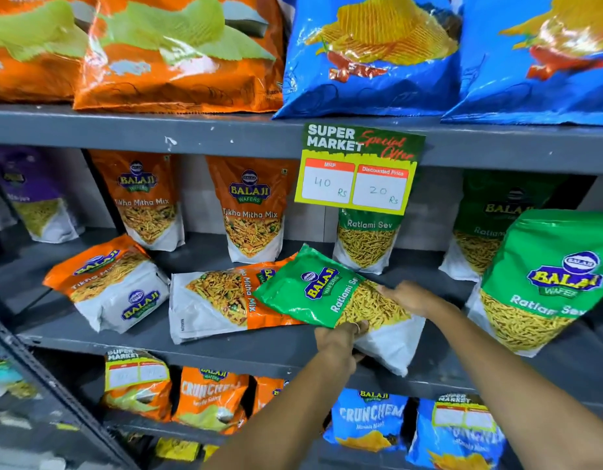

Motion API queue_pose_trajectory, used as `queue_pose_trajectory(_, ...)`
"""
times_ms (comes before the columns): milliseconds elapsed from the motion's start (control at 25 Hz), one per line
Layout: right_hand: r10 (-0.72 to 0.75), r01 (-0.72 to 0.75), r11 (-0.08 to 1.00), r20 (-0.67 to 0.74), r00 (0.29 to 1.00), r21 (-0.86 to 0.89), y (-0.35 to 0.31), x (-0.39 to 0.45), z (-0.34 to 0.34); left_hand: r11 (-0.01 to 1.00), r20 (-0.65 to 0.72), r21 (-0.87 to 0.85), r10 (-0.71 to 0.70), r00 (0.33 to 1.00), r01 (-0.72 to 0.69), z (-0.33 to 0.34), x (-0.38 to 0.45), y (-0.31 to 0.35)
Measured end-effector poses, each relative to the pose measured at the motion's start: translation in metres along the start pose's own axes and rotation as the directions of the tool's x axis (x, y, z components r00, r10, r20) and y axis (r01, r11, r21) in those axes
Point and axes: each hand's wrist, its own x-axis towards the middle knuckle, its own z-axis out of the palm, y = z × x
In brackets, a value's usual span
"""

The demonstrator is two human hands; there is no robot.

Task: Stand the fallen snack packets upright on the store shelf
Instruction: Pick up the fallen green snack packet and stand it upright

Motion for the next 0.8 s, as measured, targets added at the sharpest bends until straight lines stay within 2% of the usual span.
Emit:
queue_pose_trajectory(160, 0.010, 0.007, 0.974, -0.075, 0.997, 0.226, 0.005, -0.029, 0.000, 0.983, 0.117, 0.114, 0.128, 0.985, -0.142, -0.020, -0.011, 0.020)
queue_pose_trajectory(360, -0.013, 0.087, 0.898, -0.172, 0.985, 0.431, 0.002, -0.074, 0.004, 0.892, 0.249, 0.276, 0.294, 0.923, -0.359, -0.039, -0.020, 0.054)
queue_pose_trajectory(600, -0.046, 0.207, 0.835, -0.310, 0.950, 0.510, -0.017, -0.125, 0.001, 0.824, 0.440, 0.336, 0.290, 0.850, -0.455, -0.048, -0.036, 0.085)
queue_pose_trajectory(800, -0.030, 0.213, 0.810, -0.325, 0.945, 0.546, -0.020, -0.144, -0.002, 0.787, 0.496, 0.367, 0.286, 0.820, -0.496, -0.041, -0.033, 0.087)
